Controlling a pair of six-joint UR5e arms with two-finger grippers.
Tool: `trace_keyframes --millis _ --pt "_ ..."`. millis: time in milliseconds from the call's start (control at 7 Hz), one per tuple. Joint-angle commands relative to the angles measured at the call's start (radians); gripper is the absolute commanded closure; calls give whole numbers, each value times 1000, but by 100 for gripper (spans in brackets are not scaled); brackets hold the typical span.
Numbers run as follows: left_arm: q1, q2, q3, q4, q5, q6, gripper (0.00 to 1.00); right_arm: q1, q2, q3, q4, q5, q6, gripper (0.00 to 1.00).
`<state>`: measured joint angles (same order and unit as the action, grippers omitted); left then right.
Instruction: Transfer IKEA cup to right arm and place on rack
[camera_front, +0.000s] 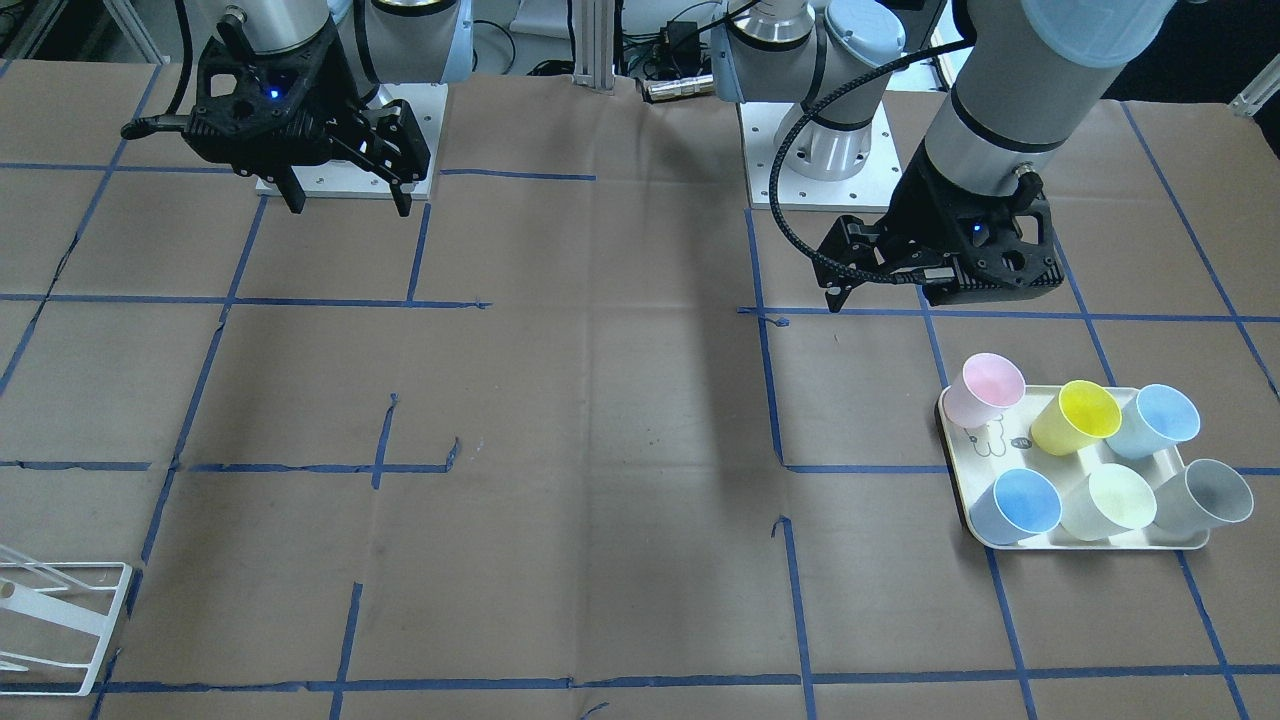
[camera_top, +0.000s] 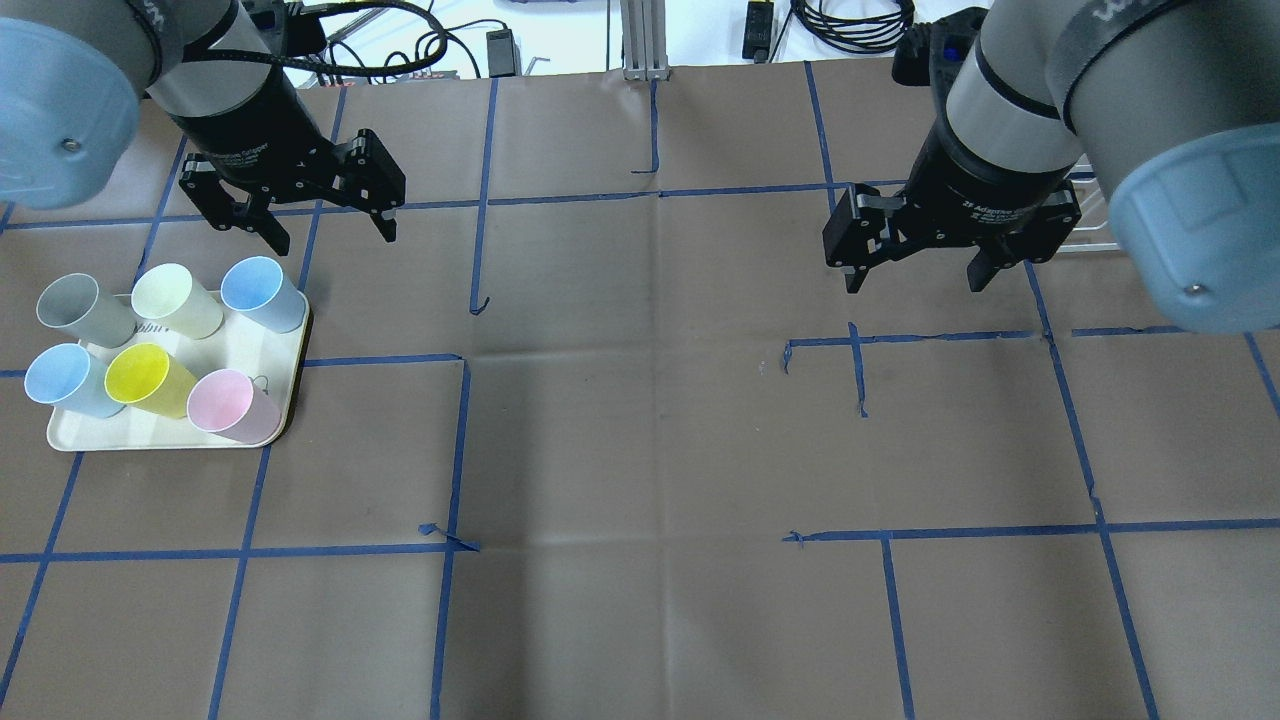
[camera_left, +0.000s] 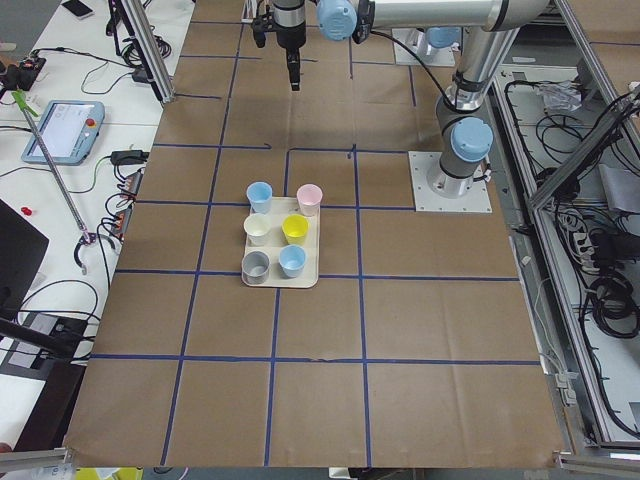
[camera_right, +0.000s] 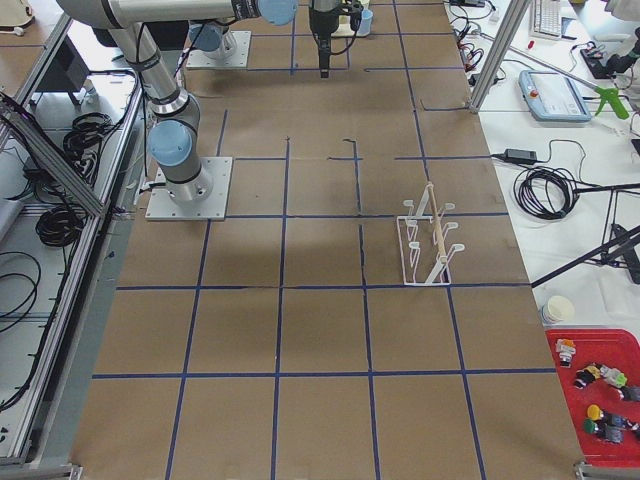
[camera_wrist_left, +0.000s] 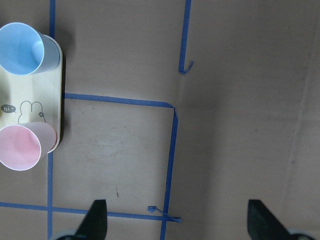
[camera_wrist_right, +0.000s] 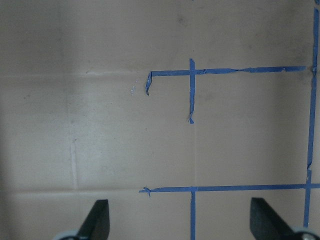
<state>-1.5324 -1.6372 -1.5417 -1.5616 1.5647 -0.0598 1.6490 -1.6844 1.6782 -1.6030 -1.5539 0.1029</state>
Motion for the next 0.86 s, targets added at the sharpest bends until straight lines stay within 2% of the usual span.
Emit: trace_keyframes --millis 0,714 --pt "0 0 0 0 0 0 1 0 0 -2 -2 1 0 0" --pt "3 0 0 2 2 -6 0 0 -1 -2 0 2 0 0"
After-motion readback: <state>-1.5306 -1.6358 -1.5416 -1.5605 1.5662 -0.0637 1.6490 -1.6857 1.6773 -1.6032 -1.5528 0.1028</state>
